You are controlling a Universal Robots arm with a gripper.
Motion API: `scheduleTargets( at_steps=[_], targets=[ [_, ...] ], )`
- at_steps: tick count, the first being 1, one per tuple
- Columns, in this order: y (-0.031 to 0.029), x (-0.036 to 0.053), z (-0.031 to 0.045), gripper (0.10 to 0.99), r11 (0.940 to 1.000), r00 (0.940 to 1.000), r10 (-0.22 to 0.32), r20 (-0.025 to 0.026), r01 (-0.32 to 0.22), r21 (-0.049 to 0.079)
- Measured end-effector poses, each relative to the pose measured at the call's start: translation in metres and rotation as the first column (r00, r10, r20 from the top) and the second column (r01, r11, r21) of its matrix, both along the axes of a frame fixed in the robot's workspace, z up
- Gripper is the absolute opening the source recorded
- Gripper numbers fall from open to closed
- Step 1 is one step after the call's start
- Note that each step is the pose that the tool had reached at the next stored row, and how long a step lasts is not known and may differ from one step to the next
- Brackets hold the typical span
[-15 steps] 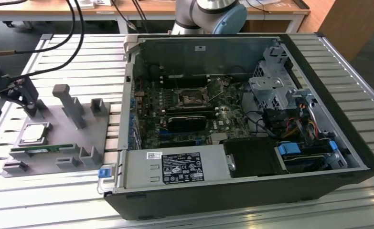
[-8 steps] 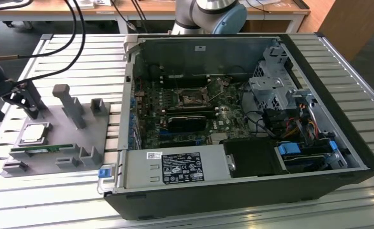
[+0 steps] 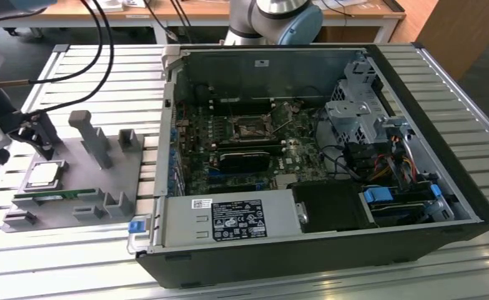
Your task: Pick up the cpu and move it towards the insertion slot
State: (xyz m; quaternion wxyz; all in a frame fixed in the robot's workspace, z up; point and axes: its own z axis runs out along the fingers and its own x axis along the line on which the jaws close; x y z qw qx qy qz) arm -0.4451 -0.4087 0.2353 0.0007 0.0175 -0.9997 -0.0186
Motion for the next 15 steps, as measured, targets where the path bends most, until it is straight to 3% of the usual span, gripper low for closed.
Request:
scheduleTargets(
  at_steps=[15],
  targets=[
    [-0.0001, 0.0, -0.0165, 0.761, 1.0, 1.0, 0.0, -0.0008, 0.0, -0.004]
  ],
)
